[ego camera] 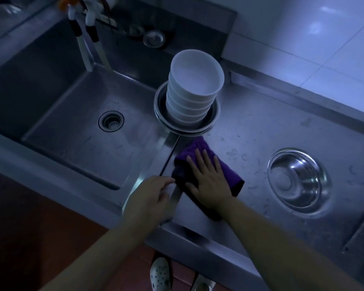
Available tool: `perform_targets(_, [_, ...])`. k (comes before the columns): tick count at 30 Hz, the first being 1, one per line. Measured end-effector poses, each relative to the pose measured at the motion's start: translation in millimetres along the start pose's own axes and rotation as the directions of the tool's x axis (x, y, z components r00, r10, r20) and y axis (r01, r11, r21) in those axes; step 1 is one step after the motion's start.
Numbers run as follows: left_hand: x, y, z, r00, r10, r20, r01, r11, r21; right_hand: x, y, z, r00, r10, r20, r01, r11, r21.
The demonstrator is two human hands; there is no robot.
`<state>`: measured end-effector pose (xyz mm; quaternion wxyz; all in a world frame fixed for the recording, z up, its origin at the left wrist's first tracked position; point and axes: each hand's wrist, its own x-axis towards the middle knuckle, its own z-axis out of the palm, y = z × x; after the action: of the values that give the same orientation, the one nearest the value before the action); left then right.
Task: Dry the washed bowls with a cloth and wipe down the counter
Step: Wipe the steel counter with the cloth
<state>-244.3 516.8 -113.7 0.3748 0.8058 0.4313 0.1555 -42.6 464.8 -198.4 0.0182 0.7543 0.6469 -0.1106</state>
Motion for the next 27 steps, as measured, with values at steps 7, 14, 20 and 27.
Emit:
perform_targets(7, [-2.1,-4.0,0.6,0.998,0.059,0.011,-0.06,0.997,0.055,51.0,35.7,-8.0,0.987,0.138,-0.088,-0.138,0.99,0.009])
perform_targets(14, [-16.6,-19.2,-11.0,0.996,0.069,-0.064,-0.065,0.997,0.05,30.0,14.7,-4.7,0.976,0.206,-0.075,-0.204,0.978,0.03])
perform_targets(20, [-13.9,-25.2,-28.4,0.994,0.013,-0.104,-0.008,0.999,0.051,-51.9,-33.9,6.7,0.997,0.057,0.054,-0.058,0.998,0.013])
perform_targets(27, [-16.0,-13.5,-30.5,0.999,0.009,-0.05,-0.008,1.0,0.027,-109.4,-64.5,-0.7,0.96,-0.132,0.248,0.081,0.976,0.202])
